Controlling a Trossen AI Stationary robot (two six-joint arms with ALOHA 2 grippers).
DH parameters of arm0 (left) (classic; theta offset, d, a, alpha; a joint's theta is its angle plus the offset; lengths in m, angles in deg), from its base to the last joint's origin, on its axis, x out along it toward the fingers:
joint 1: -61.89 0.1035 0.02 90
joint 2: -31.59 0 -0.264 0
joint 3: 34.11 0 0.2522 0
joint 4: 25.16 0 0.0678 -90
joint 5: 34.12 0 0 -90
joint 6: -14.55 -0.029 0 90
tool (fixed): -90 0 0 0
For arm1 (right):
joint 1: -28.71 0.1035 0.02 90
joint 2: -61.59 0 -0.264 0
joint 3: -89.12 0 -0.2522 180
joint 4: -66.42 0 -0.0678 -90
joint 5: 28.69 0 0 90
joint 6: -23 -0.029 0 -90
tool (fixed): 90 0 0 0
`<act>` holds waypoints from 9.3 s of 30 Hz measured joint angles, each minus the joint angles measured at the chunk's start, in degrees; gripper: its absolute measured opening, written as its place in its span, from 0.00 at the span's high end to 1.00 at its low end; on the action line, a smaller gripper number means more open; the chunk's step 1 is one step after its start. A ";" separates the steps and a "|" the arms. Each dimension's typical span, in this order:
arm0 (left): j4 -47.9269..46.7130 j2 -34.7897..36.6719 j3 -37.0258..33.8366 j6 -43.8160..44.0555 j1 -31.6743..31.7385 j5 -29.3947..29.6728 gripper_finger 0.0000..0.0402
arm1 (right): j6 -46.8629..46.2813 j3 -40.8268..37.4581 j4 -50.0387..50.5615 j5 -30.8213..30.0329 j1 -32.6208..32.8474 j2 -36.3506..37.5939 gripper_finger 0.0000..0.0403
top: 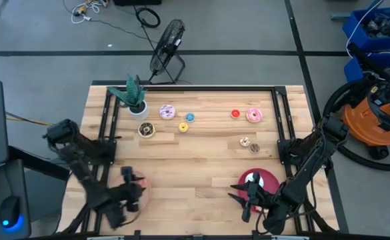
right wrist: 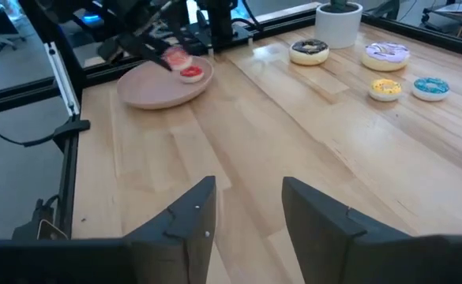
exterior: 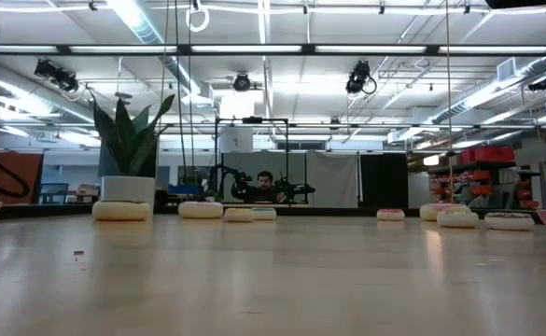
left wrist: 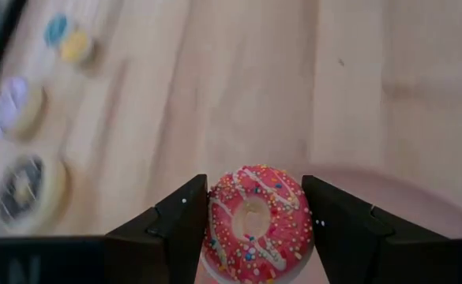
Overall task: Pick & Place donuts
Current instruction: Put the small pink donut on the light pink plate, then put the small white donut on the light pink plate
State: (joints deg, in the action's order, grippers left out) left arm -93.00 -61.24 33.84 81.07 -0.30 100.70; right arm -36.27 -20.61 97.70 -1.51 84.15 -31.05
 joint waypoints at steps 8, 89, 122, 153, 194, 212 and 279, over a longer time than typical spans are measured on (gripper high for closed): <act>5.74 -0.07 -9.09 19.16 -7.13 2.34 0.48 | 0.02 0.00 -0.12 -2.15 -0.57 0.00 0.62; 53.67 4.35 -17.22 -38.78 24.17 10.80 0.20 | 8.77 -32.24 4.30 31.57 -46.80 15.93 0.41; 53.28 4.35 -17.17 -39.30 23.68 10.80 0.20 | -36.38 -7.82 35.46 46.20 -2.85 19.15 0.85; 51.50 4.84 -11.86 -48.90 13.06 7.87 0.20 | 20.73 -1.88 -15.67 33.71 -19.87 -2.46 0.88; 98.21 -19.80 -14.27 -55.72 18.62 -6.27 0.20 | 35.53 25.57 -8.71 37.29 -23.33 -30.34 0.25; 101.98 -24.82 -10.85 -53.91 24.56 -17.52 0.20 | 16.52 25.57 -0.80 15.83 -10.15 -27.63 0.23; -2.91 9.14 -15.95 33.70 -15.54 -19.70 0.47 | 14.05 25.51 -9.58 8.28 -9.66 -28.85 0.27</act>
State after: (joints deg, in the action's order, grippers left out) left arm -95.91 -52.11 17.89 114.77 -15.84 81.00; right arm -22.21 4.90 88.12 6.77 74.49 -59.90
